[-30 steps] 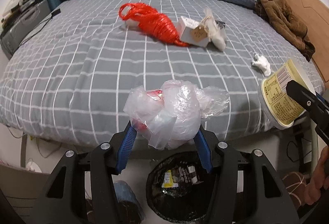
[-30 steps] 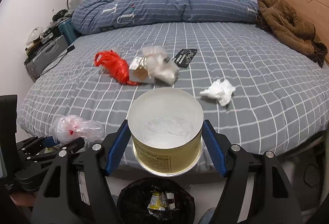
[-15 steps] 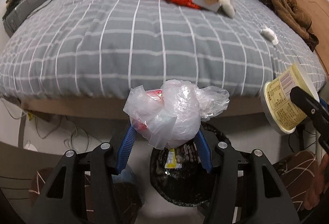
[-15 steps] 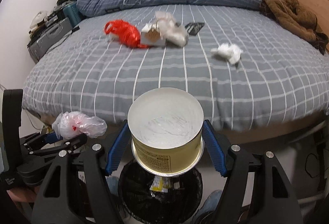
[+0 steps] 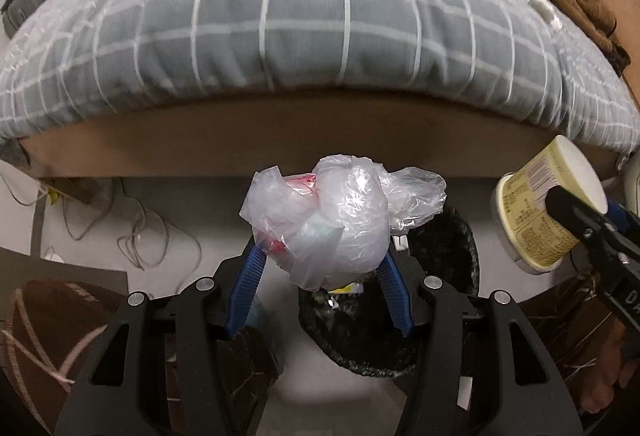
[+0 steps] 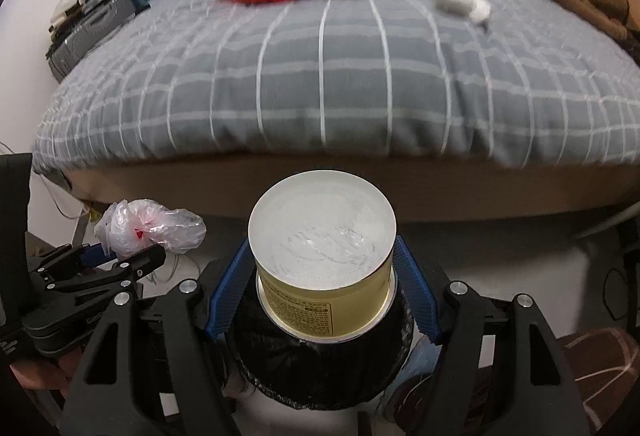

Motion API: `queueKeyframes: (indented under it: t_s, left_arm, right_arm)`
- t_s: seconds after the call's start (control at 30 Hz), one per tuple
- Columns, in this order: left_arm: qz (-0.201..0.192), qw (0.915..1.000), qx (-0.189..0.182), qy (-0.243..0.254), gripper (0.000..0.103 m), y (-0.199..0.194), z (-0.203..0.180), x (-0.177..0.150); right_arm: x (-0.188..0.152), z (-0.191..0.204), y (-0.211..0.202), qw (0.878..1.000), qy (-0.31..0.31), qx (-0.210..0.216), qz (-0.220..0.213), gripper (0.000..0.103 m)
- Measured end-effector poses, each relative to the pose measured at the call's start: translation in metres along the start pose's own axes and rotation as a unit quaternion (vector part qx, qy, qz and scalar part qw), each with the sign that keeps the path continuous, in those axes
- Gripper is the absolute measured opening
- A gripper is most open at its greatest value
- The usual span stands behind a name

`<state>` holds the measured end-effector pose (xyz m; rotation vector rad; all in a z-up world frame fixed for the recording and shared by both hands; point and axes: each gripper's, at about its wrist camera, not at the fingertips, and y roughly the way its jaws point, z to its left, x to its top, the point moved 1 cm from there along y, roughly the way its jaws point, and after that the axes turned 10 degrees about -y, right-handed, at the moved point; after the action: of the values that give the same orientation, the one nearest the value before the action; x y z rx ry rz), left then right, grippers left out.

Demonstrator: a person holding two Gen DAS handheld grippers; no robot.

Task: Collect trash
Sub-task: 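Carry the clear bag and yellow tub over the black trash bin, then open both tools to drop the tub and plastic bag into the bin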

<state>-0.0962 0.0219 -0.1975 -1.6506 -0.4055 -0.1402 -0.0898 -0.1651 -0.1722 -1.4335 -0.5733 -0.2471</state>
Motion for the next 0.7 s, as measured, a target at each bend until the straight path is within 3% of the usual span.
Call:
queueKeyframes:
  t_s: [0.27, 0.53, 0.57, 0.63, 0.7]
  left_arm:
    - [0.022, 0.9997, 0.012, -0.001, 0.054, 0.028, 0.009, -0.008]
    - [0.033, 0.9992, 0.023, -0.01, 0.054, 0.041, 0.017, -0.012]
    - [0.033, 0.9992, 0.023, -0.008, 0.054, 0.042, 0.016, -0.013]
    - [0.034, 0.9992, 0.023, -0.002, 0.054, 0.044, 0.012, -0.013]
    - [0.036, 0.9991, 0.021, 0.006, 0.054, 0.047, 0.005, -0.015]
  right_arm:
    - [-0.023, 0.004, 0.047, 0.998, -0.007, 0.0, 0.062, 0.068]
    - [-0.026, 0.009, 0.068, 0.996, -0.013, 0.013, 0.084, 0.069]
    - [-0.026, 0.008, 0.07, 0.996, -0.012, 0.012, 0.086, 0.07]
    - [-0.028, 0.005, 0.071, 0.996, -0.008, 0.006, 0.087, 0.084]
    - [-0.028, 0.0, 0.07, 0.997, -0.006, -0.002, 0.083, 0.088]
